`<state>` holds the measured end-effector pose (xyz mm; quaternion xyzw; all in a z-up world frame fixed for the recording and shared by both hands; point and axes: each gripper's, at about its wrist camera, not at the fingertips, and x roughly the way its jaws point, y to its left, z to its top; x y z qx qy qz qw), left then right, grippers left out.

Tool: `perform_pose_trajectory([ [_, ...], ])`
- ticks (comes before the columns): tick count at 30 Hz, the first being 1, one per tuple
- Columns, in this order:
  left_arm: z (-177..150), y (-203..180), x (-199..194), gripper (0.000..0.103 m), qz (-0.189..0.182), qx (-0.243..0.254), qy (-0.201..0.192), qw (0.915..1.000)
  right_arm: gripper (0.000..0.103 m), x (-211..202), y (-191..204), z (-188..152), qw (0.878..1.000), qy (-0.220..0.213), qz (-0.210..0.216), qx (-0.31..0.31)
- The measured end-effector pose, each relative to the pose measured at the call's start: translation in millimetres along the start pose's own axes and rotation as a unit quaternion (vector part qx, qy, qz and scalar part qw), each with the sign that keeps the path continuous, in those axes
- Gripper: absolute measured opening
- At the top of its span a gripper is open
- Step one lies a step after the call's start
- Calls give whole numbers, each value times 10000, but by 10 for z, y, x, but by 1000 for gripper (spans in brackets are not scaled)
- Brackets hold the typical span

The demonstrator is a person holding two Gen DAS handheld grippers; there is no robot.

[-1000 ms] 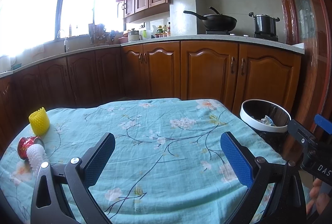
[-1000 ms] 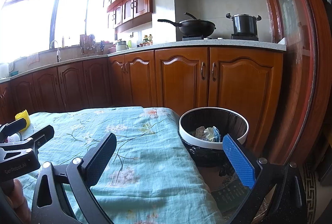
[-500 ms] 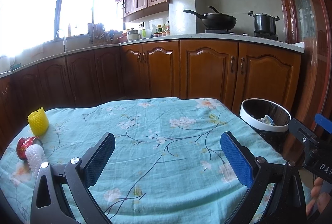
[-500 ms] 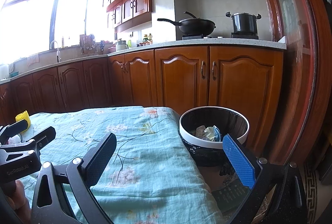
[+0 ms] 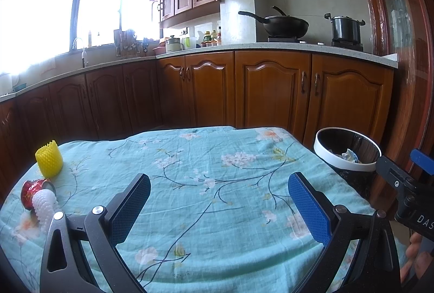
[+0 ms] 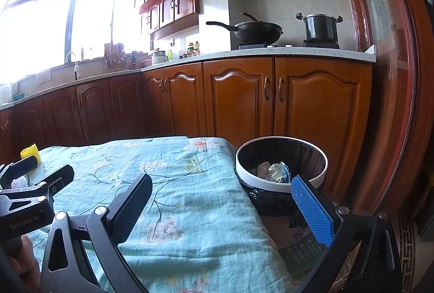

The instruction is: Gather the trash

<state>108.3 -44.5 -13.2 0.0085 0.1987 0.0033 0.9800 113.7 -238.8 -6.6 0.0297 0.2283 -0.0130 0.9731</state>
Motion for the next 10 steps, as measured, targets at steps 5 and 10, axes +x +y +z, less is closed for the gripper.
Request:
perform_pose_trajectory([
  [5, 2, 20, 32, 102, -21, -10, 42, 10000, 103, 23, -8, -2, 10000, 53, 27, 24],
  [10, 2, 62, 75, 102, -38, -47, 184, 9998, 103, 65, 0, 5, 9998, 180, 81, 41],
])
